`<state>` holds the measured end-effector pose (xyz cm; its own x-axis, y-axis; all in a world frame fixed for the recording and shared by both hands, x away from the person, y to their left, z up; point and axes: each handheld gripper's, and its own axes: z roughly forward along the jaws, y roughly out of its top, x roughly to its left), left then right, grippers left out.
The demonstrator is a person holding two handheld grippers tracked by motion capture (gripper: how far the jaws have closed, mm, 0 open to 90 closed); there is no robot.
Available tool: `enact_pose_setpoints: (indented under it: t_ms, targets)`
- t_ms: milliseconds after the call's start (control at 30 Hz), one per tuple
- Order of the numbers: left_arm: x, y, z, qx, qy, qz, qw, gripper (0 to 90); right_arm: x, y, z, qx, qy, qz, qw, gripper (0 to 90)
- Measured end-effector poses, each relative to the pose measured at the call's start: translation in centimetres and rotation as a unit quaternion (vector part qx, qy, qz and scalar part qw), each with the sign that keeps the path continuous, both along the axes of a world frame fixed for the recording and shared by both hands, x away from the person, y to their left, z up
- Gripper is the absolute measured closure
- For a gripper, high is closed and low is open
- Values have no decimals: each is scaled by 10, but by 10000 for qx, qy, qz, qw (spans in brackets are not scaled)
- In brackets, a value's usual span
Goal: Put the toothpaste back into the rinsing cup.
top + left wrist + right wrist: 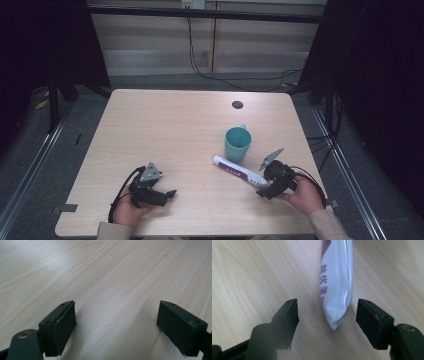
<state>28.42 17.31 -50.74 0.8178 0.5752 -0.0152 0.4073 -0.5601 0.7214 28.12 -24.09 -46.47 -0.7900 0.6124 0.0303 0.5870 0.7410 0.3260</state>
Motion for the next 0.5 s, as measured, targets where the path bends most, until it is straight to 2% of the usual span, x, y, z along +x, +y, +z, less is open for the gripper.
enact_pose_setpoints:
  t_ms: [367, 433, 467, 500]
  targets:
    - [0, 0, 0, 0, 0, 1, 10000, 154, 14, 17, 3, -340, 187, 195, 9991, 418]
    - [0, 0, 0, 1, 1, 0, 10000, 154, 16, 19, 3, -422, 219, 225, 9986, 434]
    - [0, 0, 0, 1, 3, 6, 10000, 153, 19, 21, 3, -556, 227, 297, 9978, 453]
    - [0, 0, 0, 1, 3, 6, 10000, 153, 19, 21, 3, -556, 227, 297, 9978, 453]
